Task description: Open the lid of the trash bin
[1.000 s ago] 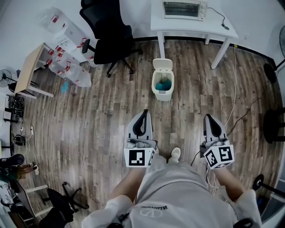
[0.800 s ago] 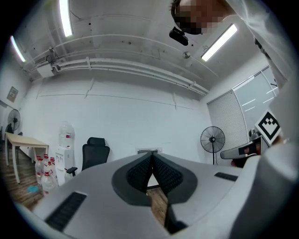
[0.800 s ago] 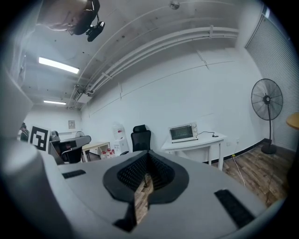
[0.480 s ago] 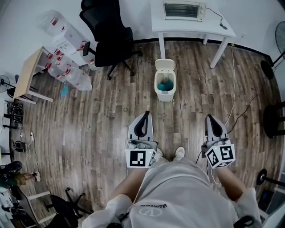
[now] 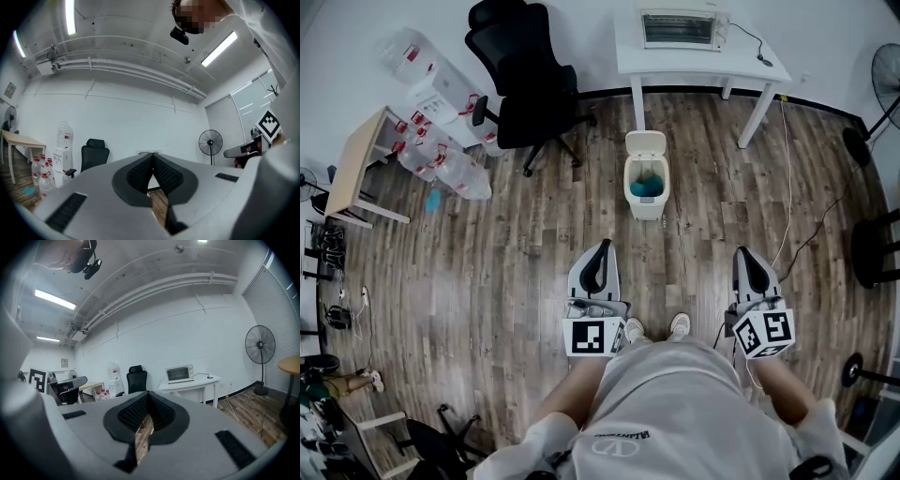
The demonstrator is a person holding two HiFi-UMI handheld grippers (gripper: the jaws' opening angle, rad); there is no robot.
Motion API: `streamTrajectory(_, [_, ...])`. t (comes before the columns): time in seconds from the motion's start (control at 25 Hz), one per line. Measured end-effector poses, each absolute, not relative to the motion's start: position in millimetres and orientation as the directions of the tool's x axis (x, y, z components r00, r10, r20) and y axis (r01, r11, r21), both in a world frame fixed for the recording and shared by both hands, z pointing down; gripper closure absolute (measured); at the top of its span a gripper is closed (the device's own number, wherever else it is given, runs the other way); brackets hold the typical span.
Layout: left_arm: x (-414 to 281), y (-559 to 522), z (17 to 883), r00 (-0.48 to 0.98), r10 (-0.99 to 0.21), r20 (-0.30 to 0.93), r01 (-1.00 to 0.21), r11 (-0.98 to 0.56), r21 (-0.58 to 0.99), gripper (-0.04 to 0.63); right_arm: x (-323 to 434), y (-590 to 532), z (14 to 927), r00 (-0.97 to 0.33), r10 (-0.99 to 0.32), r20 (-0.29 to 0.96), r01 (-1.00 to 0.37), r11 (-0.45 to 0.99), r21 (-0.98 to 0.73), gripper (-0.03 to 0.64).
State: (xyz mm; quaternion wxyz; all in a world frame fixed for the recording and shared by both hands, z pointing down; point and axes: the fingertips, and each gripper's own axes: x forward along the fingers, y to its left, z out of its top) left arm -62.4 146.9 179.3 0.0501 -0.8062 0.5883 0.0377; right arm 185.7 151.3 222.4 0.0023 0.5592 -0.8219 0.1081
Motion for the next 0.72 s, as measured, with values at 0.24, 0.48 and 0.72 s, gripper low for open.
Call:
streamTrajectory(0.24, [-71.6,149.8,179.9,0.287,-0.95,-0.121,-0.958,-0.286,-0.033,0.595,184.6,154.3,224.4,-0.369,-0.919,0.139,-0.925,0.349,-0.153,0.602])
streamTrajectory(0.48, [-71.4,153.6,179.2,0.284,-0.951,-0.126,-0.959,-0.282,-0.035,0.595,183.0,157.9,225.1,-0.377,-0.916,0.137,-0.923,0.358,-0.142,0.602])
streamTrajectory(0.72, [-71.0,154.1,180.0,0.28,-0.951,-0.129,-0.96,-0.279,-0.033,0.595,182.2,158.0,222.5,-0.384,-0.914,0.13,-0.92,0.368,-0.134,0.601])
